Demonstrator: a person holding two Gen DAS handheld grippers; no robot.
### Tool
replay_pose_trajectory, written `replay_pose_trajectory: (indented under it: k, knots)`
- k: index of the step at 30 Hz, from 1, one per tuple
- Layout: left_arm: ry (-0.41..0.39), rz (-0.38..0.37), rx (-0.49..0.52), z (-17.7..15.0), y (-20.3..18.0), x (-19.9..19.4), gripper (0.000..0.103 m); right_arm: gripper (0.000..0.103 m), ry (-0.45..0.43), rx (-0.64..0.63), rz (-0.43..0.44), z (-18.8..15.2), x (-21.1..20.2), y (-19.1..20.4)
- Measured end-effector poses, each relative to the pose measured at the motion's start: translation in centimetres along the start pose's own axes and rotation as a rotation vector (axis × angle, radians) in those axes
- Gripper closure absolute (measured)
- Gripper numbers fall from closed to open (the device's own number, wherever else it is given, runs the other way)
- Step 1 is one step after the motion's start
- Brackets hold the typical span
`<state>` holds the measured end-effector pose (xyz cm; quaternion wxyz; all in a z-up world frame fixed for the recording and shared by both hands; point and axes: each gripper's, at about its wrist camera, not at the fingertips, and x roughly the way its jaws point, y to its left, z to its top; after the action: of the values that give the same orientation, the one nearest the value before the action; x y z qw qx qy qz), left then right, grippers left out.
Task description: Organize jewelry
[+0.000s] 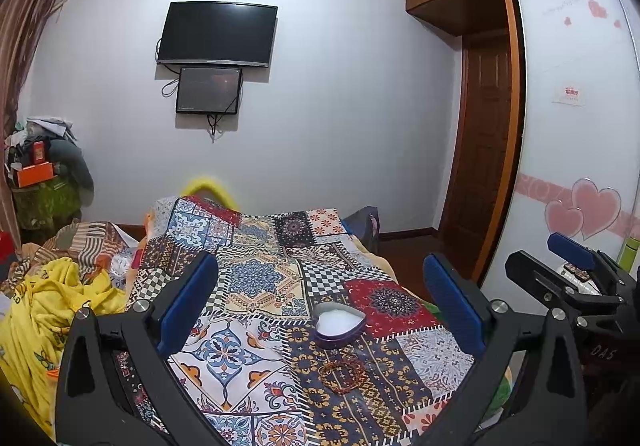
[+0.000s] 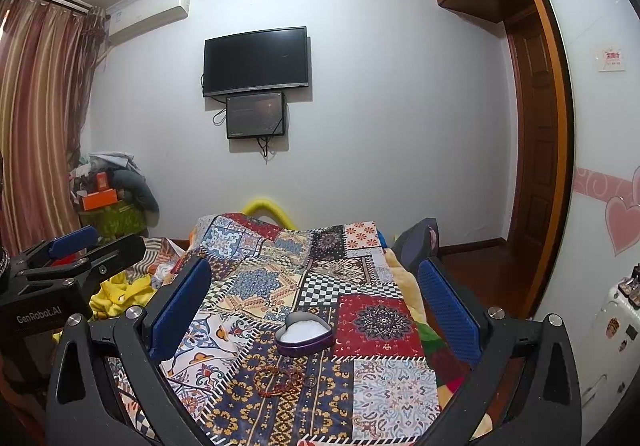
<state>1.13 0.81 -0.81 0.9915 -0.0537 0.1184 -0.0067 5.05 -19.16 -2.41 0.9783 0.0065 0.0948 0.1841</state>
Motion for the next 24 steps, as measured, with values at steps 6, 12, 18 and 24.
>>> replay_pose_trajectory:
  k: [6, 12, 18, 24]
  knots:
    - [-0.002, 0.0, 0.005, 0.19, -0.28, -0.1, 0.0, 0.0, -0.002, 0.002, 0.001, 0.1, -0.03, -0.02]
    - [-0.006, 0.007, 0.011, 0.26, -0.43, -0.14, 0.0, 0.0, -0.001, 0.003, 0.002, 0.07, -0.07, -0.01]
    - [-0.012, 0.011, 0.017, 0.25, -0.61, -0.3, 0.0, 0.0, -0.003, 0.004, 0.004, 0.2, -0.28, 0.13]
    - [-0.013, 0.003, 0.013, 0.23, -0.64, -0.4, 0.0, 0.0, -0.003, 0.004, 0.004, 0.32, -0.31, 0.12]
